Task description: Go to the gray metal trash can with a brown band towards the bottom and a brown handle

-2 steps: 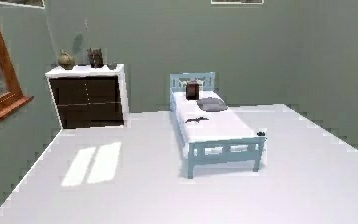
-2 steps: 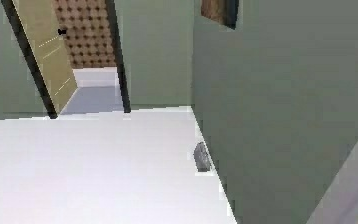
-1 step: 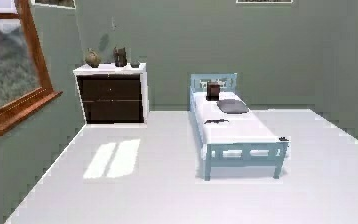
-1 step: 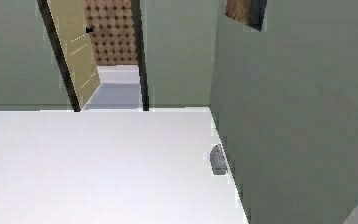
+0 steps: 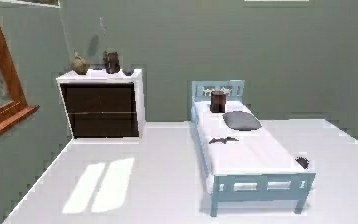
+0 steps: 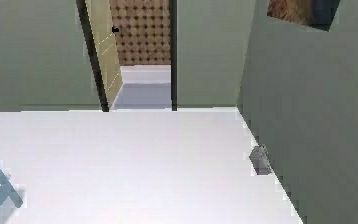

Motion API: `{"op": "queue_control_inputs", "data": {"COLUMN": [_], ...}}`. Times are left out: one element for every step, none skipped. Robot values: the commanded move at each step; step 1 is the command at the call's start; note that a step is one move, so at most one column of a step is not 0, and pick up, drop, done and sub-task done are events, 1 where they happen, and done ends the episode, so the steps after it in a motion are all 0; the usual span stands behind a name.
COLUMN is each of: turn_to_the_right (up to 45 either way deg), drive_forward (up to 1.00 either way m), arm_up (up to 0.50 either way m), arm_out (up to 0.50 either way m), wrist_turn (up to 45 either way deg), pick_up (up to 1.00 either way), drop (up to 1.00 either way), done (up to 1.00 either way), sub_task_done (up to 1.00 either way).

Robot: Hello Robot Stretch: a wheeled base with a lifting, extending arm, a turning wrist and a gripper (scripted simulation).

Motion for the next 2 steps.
{"op": "queue_control_inputs", "data": {"turn_to_the_right": [-39.0,0.0], "drive_forward": [0.00,0.50], "arm_up": [0.00,0.00], "arm_out": [0.00,0.00], "wrist_turn": [0.0,0.0], "pick_up": [0.00,0.00], "drop": [0.00,0.00], "done": [0.00,0.00], "sub_task_done": [0.00,0.00]}}
